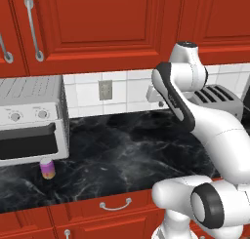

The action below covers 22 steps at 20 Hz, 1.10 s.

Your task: Four empty soda cans are scattered around the kitchen. Gather all the cans and cluster them next to the stove for recycling.

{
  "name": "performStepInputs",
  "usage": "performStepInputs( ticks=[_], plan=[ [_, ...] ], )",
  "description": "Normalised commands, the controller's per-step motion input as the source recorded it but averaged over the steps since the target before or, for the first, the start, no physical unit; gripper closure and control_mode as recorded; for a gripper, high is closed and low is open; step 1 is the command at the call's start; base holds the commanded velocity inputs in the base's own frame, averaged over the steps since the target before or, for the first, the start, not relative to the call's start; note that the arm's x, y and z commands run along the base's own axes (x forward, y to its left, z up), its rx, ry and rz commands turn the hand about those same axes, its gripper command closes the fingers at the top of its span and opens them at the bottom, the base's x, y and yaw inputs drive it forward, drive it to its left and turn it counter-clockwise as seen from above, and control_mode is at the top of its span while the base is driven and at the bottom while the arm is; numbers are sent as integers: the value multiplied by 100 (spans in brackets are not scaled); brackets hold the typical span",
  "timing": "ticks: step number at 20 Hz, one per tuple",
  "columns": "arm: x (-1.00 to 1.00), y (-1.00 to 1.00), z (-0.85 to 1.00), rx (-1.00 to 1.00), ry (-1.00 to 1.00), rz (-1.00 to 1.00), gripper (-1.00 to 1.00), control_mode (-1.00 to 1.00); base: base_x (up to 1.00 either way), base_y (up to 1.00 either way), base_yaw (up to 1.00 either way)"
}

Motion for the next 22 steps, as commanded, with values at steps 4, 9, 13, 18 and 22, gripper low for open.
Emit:
performStepInputs(
  ticks=[4,9,13,18,22],
  plan=[
    [0,0,0,0,0,0,-100,100,0,0,0],
    [0,0,0,0,0,0,-100,100,-7,0,1],
    [0,0,0,0,0,0,-100,100,-38,0,1],
    [0,0,0,0,0,0,-100,100,-46,0,0],
    [0,0,0,0,0,0,-100,100,-44,0,0]
  ],
)
